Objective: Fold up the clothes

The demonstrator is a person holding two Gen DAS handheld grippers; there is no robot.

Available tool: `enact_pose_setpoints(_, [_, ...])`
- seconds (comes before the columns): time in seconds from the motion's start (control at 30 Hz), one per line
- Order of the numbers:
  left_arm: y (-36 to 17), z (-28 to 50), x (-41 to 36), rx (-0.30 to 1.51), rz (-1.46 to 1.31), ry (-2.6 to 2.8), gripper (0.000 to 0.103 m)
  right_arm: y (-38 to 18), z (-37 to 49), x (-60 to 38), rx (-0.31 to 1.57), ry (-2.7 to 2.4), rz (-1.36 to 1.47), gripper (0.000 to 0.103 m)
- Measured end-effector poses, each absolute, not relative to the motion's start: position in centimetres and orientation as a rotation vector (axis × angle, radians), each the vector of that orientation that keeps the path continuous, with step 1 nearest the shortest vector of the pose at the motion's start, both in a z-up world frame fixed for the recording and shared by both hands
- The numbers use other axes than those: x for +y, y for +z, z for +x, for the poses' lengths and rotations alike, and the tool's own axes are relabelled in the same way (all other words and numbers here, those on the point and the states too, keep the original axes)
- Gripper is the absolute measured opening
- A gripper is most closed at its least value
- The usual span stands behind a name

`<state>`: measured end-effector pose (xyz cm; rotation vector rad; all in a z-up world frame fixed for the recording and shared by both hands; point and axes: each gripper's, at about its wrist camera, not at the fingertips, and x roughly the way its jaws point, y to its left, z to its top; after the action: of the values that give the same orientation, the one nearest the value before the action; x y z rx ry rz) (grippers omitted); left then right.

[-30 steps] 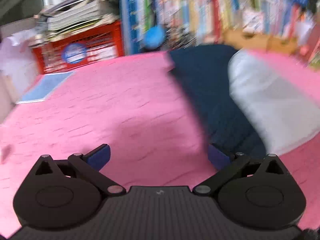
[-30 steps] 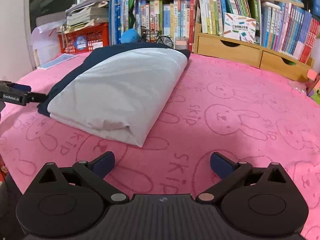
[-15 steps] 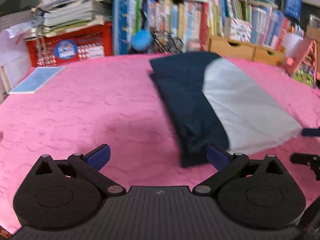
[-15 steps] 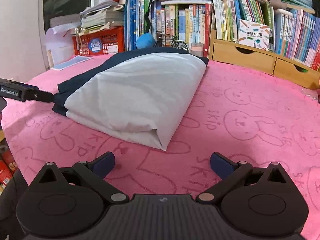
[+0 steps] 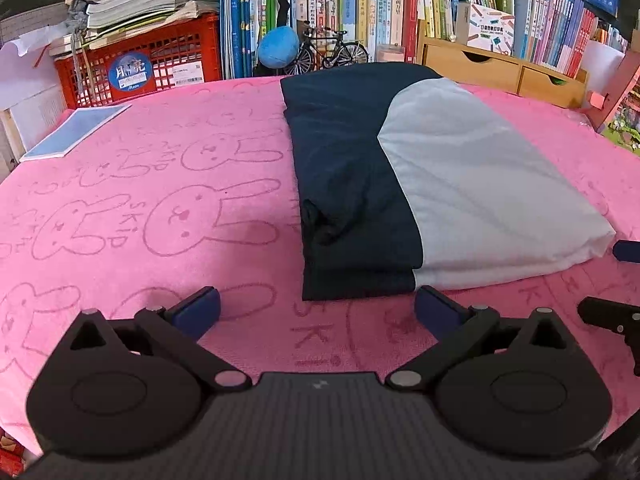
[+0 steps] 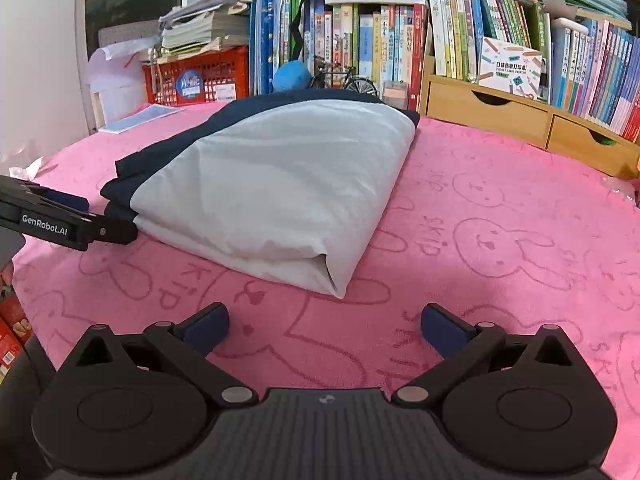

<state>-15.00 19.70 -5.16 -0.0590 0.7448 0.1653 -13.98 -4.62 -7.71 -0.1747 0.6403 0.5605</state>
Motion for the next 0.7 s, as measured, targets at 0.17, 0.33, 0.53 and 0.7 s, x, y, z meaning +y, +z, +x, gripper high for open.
enact_pose_setpoints(0.17, [-5.25, -15.02, 19.7, 0.726, -0.057, 0.163, 0.103, -8.09, -14.17, -4.97, 0.605, 0.574, -0.167, 0.103])
enact_pose_setpoints(0.33, [-5.31, -14.86, 19.69, 0.715, -0.059, 0.166, 0.103, -8.06, -14.14, -4.87, 0.607, 0.577, -0.171, 0.103])
enact_pose_setpoints(0.53, [-5.29, -14.84, 19.55, 0.711, -0.063, 0.176, 0.103, -7.99, -14.04, -5.02, 0.611, 0.58, -0.172, 0.103])
enact_pose_setpoints(0.7, [-5.45, -15.13, 19.54, 0.691, -0.061, 0.176, 0.103, -7.93, -14.0, -5.07, 0.612, 0.582, -0.174, 0.103])
